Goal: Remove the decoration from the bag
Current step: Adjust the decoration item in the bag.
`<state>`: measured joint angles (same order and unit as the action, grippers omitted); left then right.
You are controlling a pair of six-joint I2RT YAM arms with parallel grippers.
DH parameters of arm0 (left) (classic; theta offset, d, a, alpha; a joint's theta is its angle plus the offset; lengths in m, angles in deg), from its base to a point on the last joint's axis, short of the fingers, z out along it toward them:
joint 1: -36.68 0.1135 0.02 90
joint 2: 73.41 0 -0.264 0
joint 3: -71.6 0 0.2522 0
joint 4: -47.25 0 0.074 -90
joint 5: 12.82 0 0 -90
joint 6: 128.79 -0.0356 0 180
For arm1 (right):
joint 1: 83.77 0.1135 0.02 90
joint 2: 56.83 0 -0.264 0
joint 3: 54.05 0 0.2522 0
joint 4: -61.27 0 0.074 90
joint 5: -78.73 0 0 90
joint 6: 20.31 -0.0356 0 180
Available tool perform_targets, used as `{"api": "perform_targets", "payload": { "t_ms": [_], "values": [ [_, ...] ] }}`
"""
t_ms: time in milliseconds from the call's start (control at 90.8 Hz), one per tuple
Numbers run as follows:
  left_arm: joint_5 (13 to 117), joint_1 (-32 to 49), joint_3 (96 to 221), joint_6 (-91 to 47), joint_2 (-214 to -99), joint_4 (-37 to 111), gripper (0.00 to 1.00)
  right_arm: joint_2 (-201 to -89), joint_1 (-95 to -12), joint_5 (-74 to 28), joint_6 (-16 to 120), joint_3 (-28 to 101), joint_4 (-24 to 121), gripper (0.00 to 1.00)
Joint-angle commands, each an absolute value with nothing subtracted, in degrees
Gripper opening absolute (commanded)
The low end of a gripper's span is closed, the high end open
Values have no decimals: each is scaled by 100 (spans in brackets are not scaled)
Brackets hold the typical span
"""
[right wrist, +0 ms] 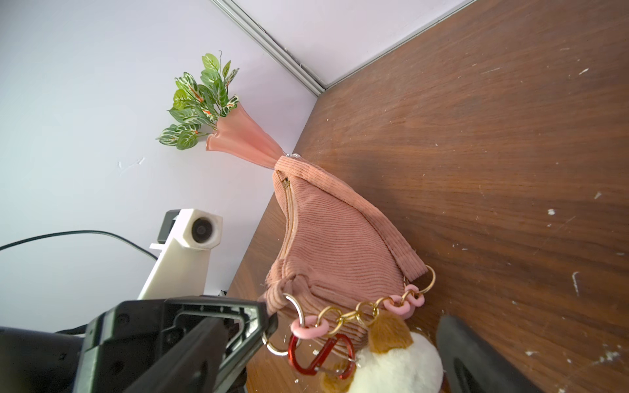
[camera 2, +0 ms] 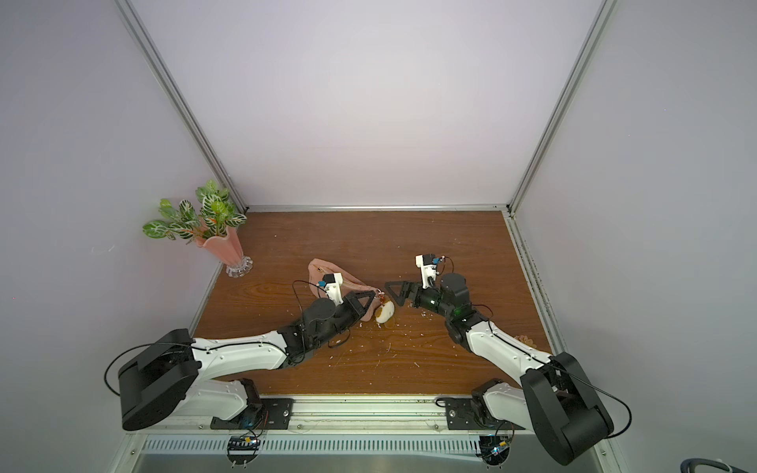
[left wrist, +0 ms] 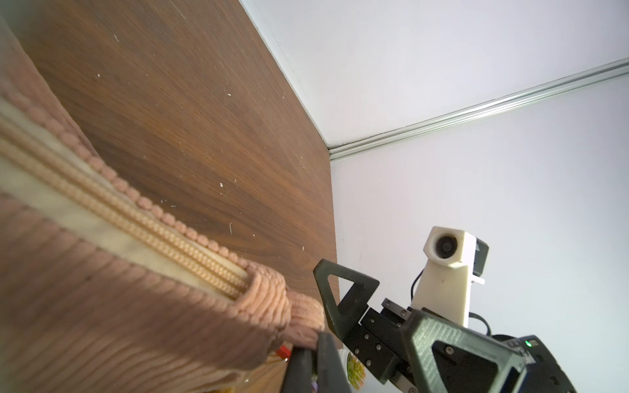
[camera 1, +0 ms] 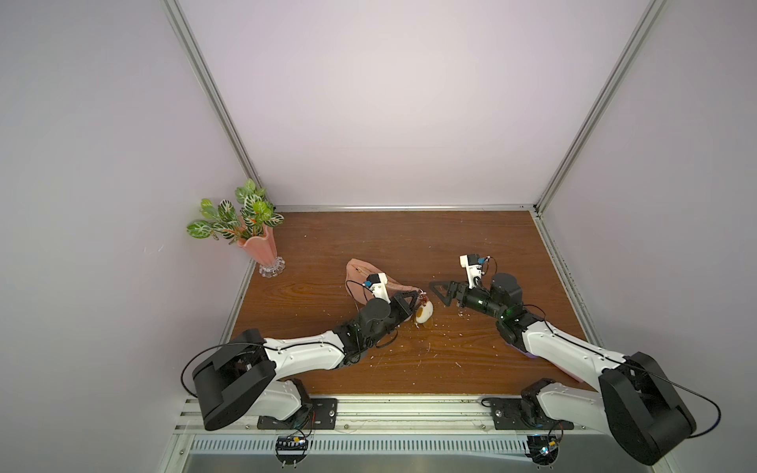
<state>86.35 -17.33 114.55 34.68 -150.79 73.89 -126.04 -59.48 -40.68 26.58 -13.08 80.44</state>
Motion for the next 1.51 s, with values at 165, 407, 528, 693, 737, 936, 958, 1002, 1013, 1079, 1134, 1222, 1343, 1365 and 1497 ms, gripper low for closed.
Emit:
{"api": "perform_targets", "payload": {
  "t_ms": [165, 407, 528, 693, 737, 936, 958, 1002, 1013, 1079, 1134, 1222, 1343, 1365, 1497],
  "values": [
    [8577, -1675, 11542, 4248, -15032, 7522, 0, -12234, -5978, -3911, 2706, -1403, 8093, 99],
    [8983, -1669, 11416, 4399, -14838, 7796, 0, -11905, -5961, -3571, 3025, -1462, 7622, 99],
    [8902, -1650, 11646, 4276, -14820, 7562, 0, -11754, -5928, -3641, 3238, -1611, 7611, 99],
    [8752, -1651, 11814, 4102, -14822, 7602, 0, -11592, -5749, -3524, 3469, -1772, 7476, 99],
    [8775, -1653, 11815, 4114, -14794, 7596, 0, -11529, -5679, -3444, 3533, -1812, 7443, 99],
    [8902, -1649, 11859, 4165, -14634, 7446, 0, -11287, -5210, -2911, 3816, -2009, 7259, 97],
    [8904, -1649, 11870, 4159, -14618, 7427, 0, -11265, -5160, -2797, 3825, -2038, 7250, 97],
    [8909, -1649, 11903, 4150, -14595, 7366, 0, -11232, -5081, -2631, 3831, -2117, 7266, 97],
    [8907, -1649, 11916, 4148, -14589, 7353, 0, -11230, -5055, -2595, 3827, -2141, 7274, 97],
    [8905, -1649, 11944, 4101, -14545, 7303, 0, -11211, -4958, -2422, 3798, -2237, 7365, 96],
    [8909, -1649, 11965, 4100, -14527, 7248, 0, -11256, -4903, -2311, 3749, -2270, 7457, 97],
    [8903, -1648, 11986, 4085, -14506, 7255, 0, -11406, -4808, -2236, 3706, -2228, 7594, 97],
    [8888, -1649, 12008, 4079, -14527, 7232, 0, -11721, -4687, -2160, 3699, -2078, 7805, 97],
    [8883, -1649, 12012, 4083, -14523, 7231, 0, -11782, -4673, -2143, 3700, -2047, 7839, 96],
    [8853, -1649, 12008, 4101, -14547, 7234, 0, -12191, -4600, -2090, 3683, -1865, 8100, 97]
  ]
}}
